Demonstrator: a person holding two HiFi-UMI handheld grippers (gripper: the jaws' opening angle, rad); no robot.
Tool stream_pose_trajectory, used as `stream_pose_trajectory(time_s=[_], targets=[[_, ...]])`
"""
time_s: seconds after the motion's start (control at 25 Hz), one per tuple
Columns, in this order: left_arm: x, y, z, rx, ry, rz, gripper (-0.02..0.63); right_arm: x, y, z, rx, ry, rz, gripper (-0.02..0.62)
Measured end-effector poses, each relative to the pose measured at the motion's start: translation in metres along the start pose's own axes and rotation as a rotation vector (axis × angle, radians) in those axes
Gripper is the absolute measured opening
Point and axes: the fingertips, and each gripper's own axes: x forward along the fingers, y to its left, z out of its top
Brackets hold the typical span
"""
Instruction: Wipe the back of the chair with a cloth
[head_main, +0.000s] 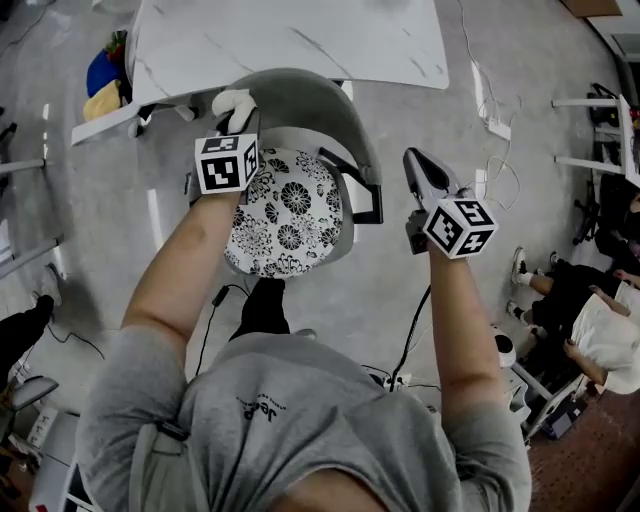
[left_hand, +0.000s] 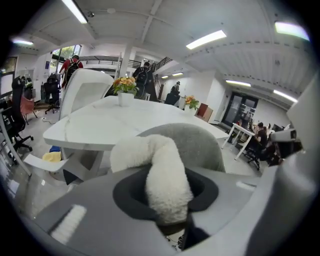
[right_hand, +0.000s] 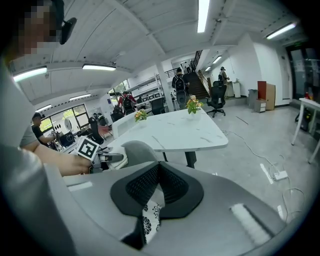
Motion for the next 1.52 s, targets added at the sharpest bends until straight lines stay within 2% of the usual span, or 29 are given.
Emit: stream_pose_trajectory(time_s=[0.32,0.68,0.8,0.88,0.96,1.04,1.2,1.36,1.44,1.52], targets=[[0.034,-0.061,0.019,0.107,0.051,-0.084,0.155,-0.004,-0.021,0.008,0.0,-0.012,-0.012,0.005],[0.059,-0.142,0.016,0.361,0.181,-0.236,0.152,-0.013,-0.038,0.01,0.004,-0.01,-0.015,0.005],[0.062,-0.16,0.006,0.44,0.253,-0.325,0.152,-0.02,-0.038,0.015,-0.01,-0.01,-0.013,0.005],[0.061,-0.168,0.0,0.458,0.285,-0.374,0.152,-0.024,-0.037,0.016,-0.016,-0.011,-0.014,0.005],[0.055,-0.165,0.0,0.418,0.272,-0.38,0.152,-0.027,-0.035,0.017,-0.018,-0.013,-0.009,0.005],[0.043,-0.15,-0.002,0.331,0.234,-0.357,0.152,-0.028,-0.031,0.018,-0.019,-0.017,0.005,0.005],[0.005,-0.107,-0.021,0.052,0.173,-0.276,0.15,-0.036,-0.023,0.013,-0.018,-0.025,0.025,0.005],[-0.038,-0.027,-0.04,-0.259,0.095,-0.081,0.15,-0.032,-0.014,0.005,-0.014,-0.028,0.078,0.005],[-0.06,0.006,-0.048,-0.345,0.06,0.016,0.15,-0.029,-0.013,-0.004,-0.007,-0.021,0.106,0.005],[-0.08,0.03,-0.051,-0.378,0.025,0.103,0.15,-0.025,-0.016,-0.012,0.005,-0.013,0.12,0.005]])
